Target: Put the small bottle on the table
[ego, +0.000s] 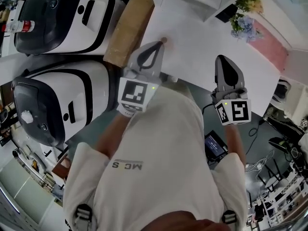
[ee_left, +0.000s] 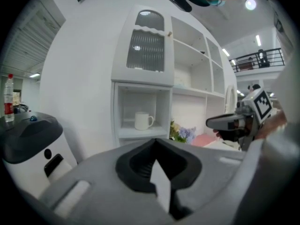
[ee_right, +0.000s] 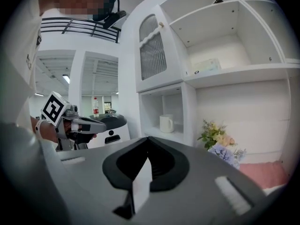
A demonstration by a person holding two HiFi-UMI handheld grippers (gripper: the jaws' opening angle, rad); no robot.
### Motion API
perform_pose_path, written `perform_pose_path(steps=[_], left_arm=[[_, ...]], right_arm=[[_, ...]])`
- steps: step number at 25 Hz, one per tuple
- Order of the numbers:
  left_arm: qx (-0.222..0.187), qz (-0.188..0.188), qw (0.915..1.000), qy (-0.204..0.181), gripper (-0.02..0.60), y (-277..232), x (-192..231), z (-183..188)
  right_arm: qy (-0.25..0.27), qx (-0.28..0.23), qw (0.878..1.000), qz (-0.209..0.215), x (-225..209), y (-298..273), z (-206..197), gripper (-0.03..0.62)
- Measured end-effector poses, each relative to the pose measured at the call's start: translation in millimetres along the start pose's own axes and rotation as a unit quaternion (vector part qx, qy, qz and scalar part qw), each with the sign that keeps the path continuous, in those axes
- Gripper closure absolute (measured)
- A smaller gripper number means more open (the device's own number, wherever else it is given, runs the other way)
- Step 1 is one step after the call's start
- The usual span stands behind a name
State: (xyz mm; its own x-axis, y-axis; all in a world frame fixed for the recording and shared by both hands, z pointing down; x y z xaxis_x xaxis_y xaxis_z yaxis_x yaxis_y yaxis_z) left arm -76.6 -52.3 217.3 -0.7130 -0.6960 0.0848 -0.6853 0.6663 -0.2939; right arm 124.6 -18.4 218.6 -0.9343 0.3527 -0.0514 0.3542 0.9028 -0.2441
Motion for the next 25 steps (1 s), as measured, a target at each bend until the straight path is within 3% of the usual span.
perform_pose_path(steps=[10,25], left_arm=[[0.011,-0.023,0.9995,-0.021,0.581,13,-13,8],[0.024,-0.046,0.9985,-0.016,0.581,3,-25,-3]], right_arm=[[0.023,-0.017,1.0,0.01,14,0,21,0.599],[0.024,-0.01,0.999,0.025,24,6,19,0.6]])
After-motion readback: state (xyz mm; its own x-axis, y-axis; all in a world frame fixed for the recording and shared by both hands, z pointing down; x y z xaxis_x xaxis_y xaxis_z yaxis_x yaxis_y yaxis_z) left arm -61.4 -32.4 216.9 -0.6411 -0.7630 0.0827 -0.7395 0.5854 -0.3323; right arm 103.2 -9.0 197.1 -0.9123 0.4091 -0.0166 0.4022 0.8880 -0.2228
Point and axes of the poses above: the fingertips, and each gripper's own axes: y backward along the fingers, x to its left, z out of its top, the point moved 4 cm from there along y, backward along the fingers, and after that the axes turned 8 degrees about -z, right-handed, at the moved point
